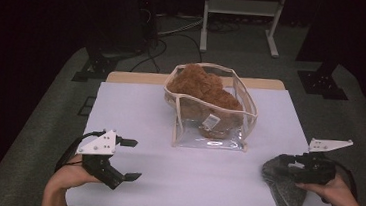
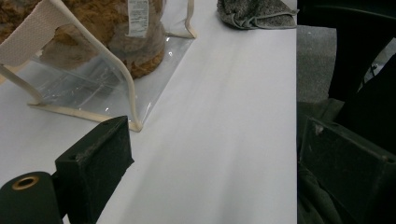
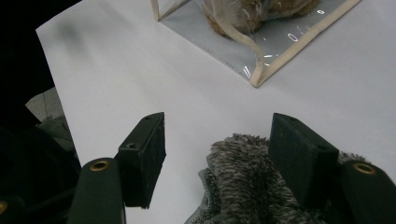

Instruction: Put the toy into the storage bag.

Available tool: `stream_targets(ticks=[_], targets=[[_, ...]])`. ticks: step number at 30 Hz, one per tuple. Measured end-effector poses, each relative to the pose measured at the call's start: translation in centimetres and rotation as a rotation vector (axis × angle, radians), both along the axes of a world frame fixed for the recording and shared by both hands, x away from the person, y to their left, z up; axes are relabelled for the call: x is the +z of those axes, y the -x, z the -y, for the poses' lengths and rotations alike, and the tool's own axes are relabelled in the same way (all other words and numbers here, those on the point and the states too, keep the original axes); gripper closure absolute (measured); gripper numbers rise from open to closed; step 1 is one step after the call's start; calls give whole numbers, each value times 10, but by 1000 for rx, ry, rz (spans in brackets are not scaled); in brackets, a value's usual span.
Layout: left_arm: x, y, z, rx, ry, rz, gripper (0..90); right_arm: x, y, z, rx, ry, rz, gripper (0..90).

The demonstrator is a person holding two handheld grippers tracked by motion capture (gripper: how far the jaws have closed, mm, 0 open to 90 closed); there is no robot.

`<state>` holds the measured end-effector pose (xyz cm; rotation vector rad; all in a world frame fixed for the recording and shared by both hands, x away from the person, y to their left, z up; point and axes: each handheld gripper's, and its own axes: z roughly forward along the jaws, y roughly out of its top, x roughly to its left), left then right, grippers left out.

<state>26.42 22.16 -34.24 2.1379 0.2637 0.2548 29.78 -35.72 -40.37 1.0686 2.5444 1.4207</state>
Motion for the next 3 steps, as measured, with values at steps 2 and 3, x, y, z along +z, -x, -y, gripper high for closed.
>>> stream_targets(ticks=[2, 3], targets=[[0, 1, 0, 1, 0, 1, 78, -1, 1, -1, 2, 1, 5, 352], [0, 1, 0, 2, 0, 2, 78, -1, 1, -2, 4, 3, 7, 350]])
